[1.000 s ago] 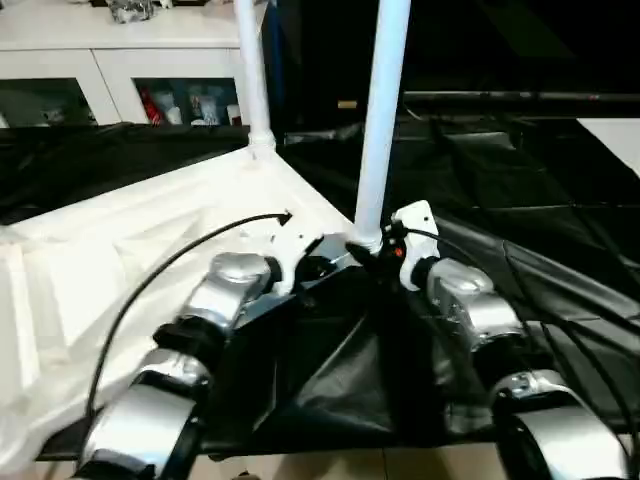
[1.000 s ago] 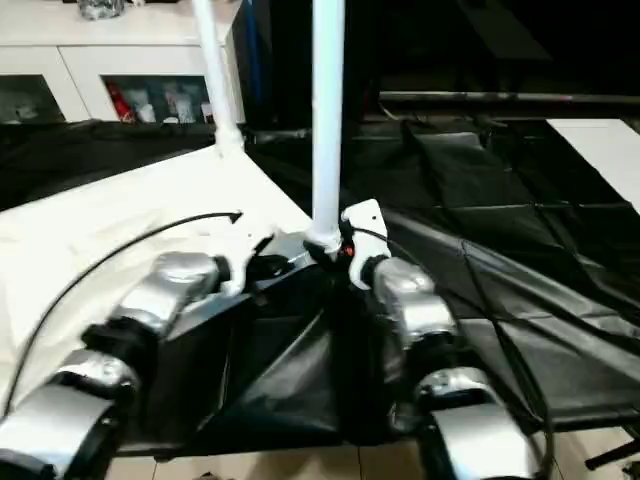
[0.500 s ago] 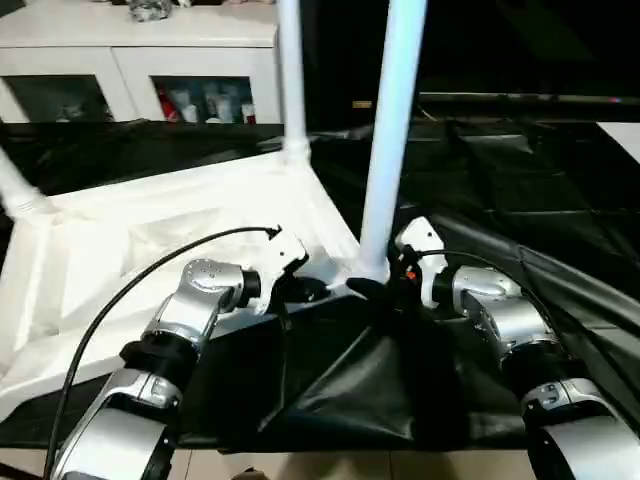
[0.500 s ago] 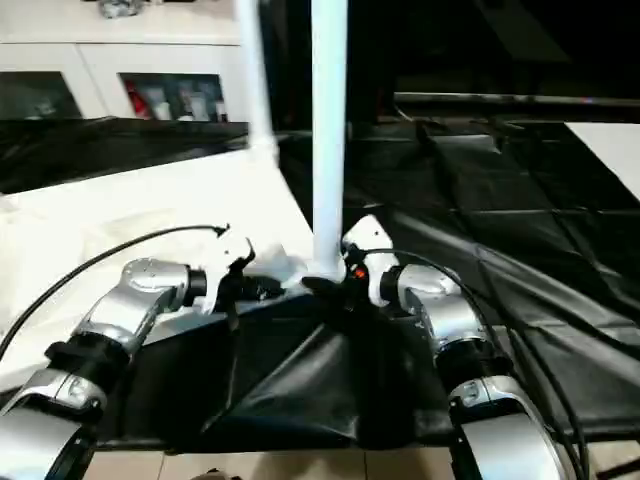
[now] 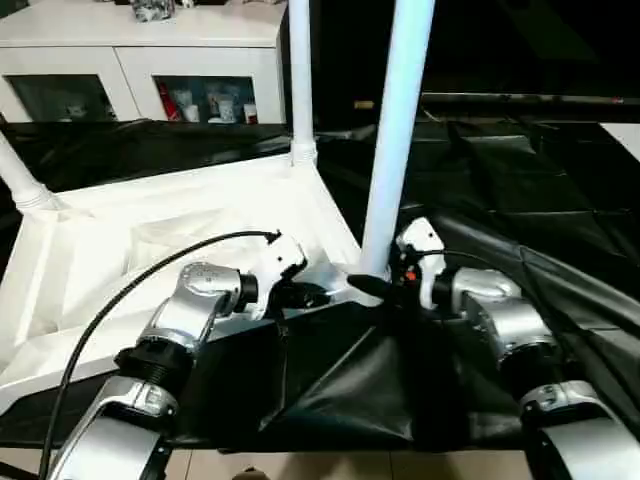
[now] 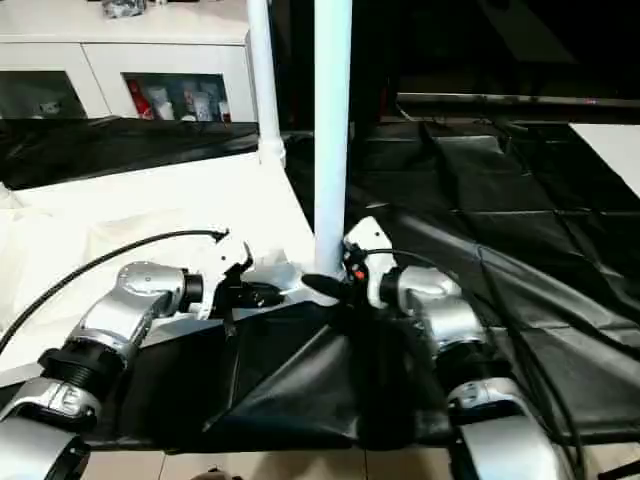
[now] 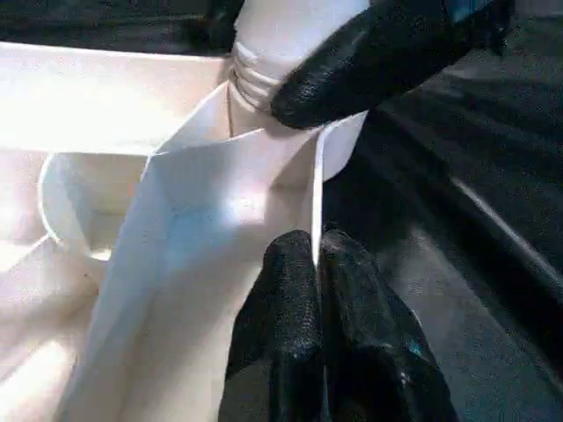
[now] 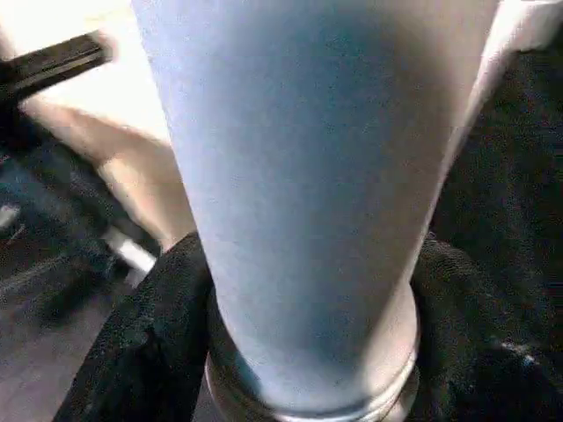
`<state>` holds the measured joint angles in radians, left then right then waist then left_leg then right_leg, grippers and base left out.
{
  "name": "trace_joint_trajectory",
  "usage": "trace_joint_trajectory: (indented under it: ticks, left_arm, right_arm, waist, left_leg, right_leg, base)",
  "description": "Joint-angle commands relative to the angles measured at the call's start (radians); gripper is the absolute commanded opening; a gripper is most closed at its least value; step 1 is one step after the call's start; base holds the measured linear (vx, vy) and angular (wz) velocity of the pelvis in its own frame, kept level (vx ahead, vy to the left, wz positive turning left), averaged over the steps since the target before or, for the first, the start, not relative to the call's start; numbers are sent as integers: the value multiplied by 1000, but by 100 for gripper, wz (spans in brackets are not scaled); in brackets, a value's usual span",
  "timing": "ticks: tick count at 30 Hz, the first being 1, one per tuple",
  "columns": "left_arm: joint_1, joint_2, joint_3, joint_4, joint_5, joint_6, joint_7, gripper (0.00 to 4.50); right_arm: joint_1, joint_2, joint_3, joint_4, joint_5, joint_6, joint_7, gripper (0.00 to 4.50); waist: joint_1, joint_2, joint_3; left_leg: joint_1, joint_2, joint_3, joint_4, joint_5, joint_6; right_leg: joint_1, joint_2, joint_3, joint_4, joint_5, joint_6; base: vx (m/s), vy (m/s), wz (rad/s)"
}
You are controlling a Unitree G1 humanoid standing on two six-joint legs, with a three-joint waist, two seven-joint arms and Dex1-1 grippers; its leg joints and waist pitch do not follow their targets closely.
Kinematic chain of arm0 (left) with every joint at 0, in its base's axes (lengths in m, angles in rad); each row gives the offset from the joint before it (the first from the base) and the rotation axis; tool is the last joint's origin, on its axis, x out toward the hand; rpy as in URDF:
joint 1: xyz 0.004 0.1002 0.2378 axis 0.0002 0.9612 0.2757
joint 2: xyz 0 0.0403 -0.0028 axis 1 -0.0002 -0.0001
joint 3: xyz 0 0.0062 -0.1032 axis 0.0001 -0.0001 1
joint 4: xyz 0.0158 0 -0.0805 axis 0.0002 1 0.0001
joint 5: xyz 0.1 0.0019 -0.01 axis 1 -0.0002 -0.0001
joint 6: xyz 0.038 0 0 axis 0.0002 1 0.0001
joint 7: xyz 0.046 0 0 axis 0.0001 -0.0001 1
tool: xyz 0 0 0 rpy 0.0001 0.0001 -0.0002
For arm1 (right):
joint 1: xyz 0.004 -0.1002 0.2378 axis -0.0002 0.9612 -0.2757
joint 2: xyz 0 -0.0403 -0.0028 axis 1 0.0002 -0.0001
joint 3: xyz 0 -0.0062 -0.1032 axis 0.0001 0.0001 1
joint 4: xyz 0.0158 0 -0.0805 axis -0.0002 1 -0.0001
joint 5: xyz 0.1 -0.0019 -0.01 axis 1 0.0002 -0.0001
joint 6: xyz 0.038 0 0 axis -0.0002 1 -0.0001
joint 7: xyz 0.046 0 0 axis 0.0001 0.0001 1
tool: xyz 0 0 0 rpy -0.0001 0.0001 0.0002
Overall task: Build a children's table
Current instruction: Rotate leg to tighten
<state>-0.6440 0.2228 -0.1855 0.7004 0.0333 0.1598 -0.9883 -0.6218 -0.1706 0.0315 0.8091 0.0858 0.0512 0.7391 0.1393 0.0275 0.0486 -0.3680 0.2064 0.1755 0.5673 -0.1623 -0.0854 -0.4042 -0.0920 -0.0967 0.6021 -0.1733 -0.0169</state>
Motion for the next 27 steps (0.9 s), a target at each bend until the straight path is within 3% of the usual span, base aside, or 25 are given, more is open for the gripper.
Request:
trace_joint_trajectory:
  ticks: [1,3,5,7,11,14,16,20,21,25,27]
  left_arm:
    - [-32,-48,20,30,-14,-7,83,0]
    - [-78,-94,29,93,14,16,219,0]
    - [-92,-109,34,110,20,23,263,0]
    - [-115,-129,37,134,28,36,318,0]
    - [-141,-159,39,158,34,27,374,0]
    - [-152,-174,35,177,27,-3,344,0]
    - [-144,-168,34,168,18,-10,309,0]
    - [-124,-139,31,152,5,-22,243,0]
    - [-118,-130,32,146,0,-26,221,0]
    - [-71,-64,19,96,-26,-52,66,0]
    - [-61,-51,16,84,-30,-55,38,0]
  right_arm:
    - [4,44,-14,37,1,16,-135,272]
    - [9,118,-28,60,-19,25,-302,272]
    - [4,137,-23,66,-30,25,-341,272]
    - [-11,166,-26,84,-38,38,-405,272]
    - [-37,200,-17,100,-49,13,-435,272]
    - [-51,203,7,95,-69,-24,-393,272]
    - [-51,190,8,80,-57,-45,-343,327]
    - [-54,141,10,49,-29,-58,-227,350]
    - [-56,125,11,45,-27,-58,-199,377]
    - [-59,23,29,39,-43,-64,-69,397]
    - [-57,7,33,37,-46,-66,-44,421]
  waist:
    - [-8,-13,-63]
    - [-13,-13,-64]
    - [-11,-6,-65]
    - [-12,-10,-66]
    - [-9,-8,-67]
    - [-8,-10,-67]
    - [-7,-12,-67]
    - [-7,-12,-69]
    - [-10,-14,-69]
    - [-13,-13,-70]
    - [-18,-11,-69]
  left_leg:
    - [12,24,-5,-64,-240,26]
    - [14,22,-6,-66,-243,10]
    - [15,22,-5,-64,-247,13]
    - [14,20,-4,-64,-240,16]
    - [12,20,-4,-62,-238,24]
    - [9,19,-3,-62,-232,33]
    - [9,20,-3,-62,-235,37]
    - [3,19,-4,-59,-216,55]
    - [2,19,-4,-58,-205,58]
    - [-2,20,-2,-53,-182,78]
    - [3,23,0,-52,-185,82]
  right_leg:
    - [49,-64,49,-84,-340,-160]
    - [47,-63,51,-84,-336,-153]
    - [46,-63,52,-85,-323,-152]
    - [47,-62,52,-86,-307,-152]
    - [49,-61,51,-84,-282,-150]
    - [51,-61,51,-83,-261,-156]
    - [52,-62,50,-83,-270,-155]
    - [57,-62,49,-78,-244,-157]
    - [59,-60,48,-76,-229,-163]
    - [62,-60,46,-71,-189,-190]
    - [57,-59,46,-71,-190,-203]
  base:
    - [0,0,0]
    - [0,0,0]
    - [0,0,0]
    - [0,0,0]
    - [0,0,0]
    - [0,0,0]
    - [0,0,0]
    - [0,0,0]
    - [0,0,0]
    - [0,0,0]
    - [0,0,0]
